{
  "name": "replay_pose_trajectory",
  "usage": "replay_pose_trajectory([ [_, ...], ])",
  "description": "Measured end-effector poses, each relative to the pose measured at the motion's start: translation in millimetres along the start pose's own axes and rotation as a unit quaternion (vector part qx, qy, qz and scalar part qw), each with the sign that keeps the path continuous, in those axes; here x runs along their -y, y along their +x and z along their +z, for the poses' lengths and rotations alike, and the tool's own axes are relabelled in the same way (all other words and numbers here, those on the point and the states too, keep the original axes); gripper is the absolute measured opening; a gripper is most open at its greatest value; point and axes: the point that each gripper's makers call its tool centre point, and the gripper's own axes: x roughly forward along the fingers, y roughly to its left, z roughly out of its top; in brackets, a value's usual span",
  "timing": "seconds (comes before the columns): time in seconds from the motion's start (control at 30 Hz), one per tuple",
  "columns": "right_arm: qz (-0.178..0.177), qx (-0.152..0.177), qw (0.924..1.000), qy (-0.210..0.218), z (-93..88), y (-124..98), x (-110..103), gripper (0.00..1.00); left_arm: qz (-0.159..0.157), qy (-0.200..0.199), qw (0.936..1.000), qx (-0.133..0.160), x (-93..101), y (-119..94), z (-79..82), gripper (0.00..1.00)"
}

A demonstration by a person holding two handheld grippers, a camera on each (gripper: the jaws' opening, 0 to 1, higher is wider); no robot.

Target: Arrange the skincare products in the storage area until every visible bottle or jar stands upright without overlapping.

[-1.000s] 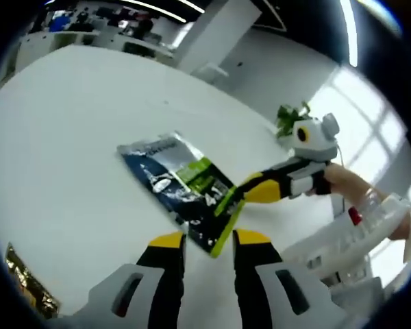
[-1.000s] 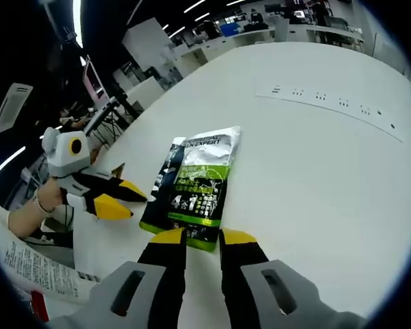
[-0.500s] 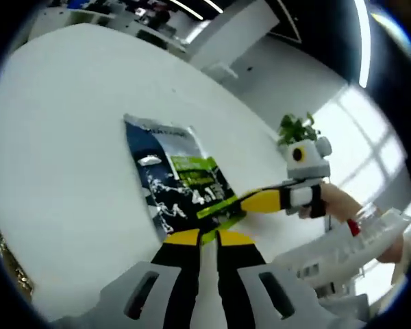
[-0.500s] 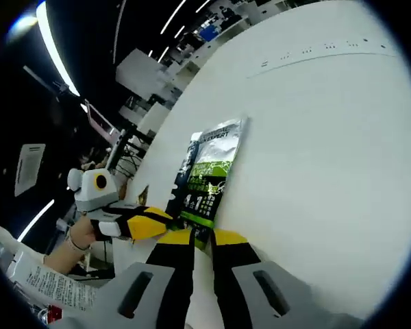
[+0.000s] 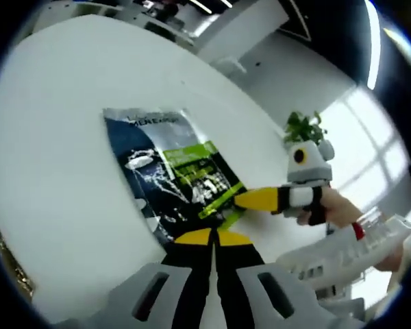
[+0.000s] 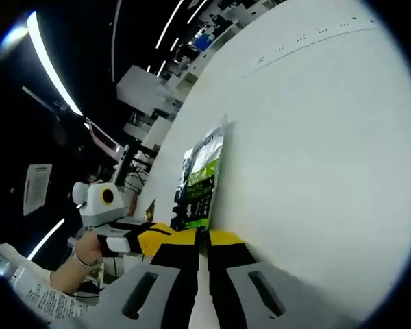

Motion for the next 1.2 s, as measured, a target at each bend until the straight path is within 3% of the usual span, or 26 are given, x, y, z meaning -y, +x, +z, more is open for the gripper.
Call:
replay_pose_trajectory([
  [0.13,-0.012,0.003,0.9999,0.003,-5.1,1,-3,0.01,-0.005,-0.029,0.9995,0.010,0.2,-1,-0.7,0.00],
  [0.17,-0.013,0.004,0.9999,0.005,-6.1,0,-4,0.01,-0.020,-0.040,0.9989,0.011,4.7,-2,0.1,0.00],
  [0.2,-0.014,0.007,0.9999,0.007,-6.8,-1,-5,0.01,-0.043,-0.038,0.9982,0.016,10.9,-3,2.6,0.01],
  [0.23,-0.014,0.008,0.9998,0.011,-8.1,-1,-7,0.01,-0.034,-0.030,0.9988,0.016,7.6,-4,2.6,0.05],
  [0.3,-0.008,0.020,0.9995,0.024,-0.8,-2,-6,0.01,-0.040,0.001,0.9991,0.012,19.6,-10,-3.5,0.07],
  [0.53,0.013,0.044,0.9986,0.028,14.6,-14,-28,0.01,-0.054,0.021,0.9979,0.028,31.5,-33,-3.6,0.11],
  [0.63,0.030,0.061,0.9969,0.039,23.5,-18,-37,0.01,-0.045,0.026,0.9978,0.042,24.4,-39,-3.3,0.15],
  [0.7,0.036,0.069,0.9959,0.045,27.7,-20,-42,0.01,-0.042,0.016,0.9984,0.032,20.0,-39,-7.8,0.18],
  [0.73,0.039,0.071,0.9958,0.043,28.6,-21,-44,0.01,-0.046,0.005,0.9983,0.036,29.2,-40,-14.5,0.19],
  [0.87,0.052,0.076,0.9948,0.044,30.6,-24,-54,0.01,-0.097,-0.061,0.9906,0.074,42.7,-45,-7.3,0.26],
  [0.93,0.056,0.076,0.9948,0.040,30.2,-26,-58,0.01,-0.095,-0.052,0.9913,0.075,41.5,-47,-8.9,0.30],
  [1.0,0.054,0.070,0.9957,0.027,27.8,-28,-60,0.01,-0.108,-0.075,0.9879,0.082,41.6,-47,-5.7,0.33],
  [1.07,0.057,0.068,0.9957,0.026,26.5,-32,-63,0.01,-0.138,-0.109,0.9800,0.092,48.0,-49,-1.7,0.35],
  [1.1,0.059,0.069,0.9956,0.026,26.4,-33,-64,0.01,-0.158,-0.144,0.9708,0.109,51.0,-50,3.9,0.37],
  [1.2,0.066,0.072,0.9949,0.025,36.4,-36,-58,0.01,-0.170,-0.176,0.9629,0.114,57.3,-46,-0.2,0.41],
])
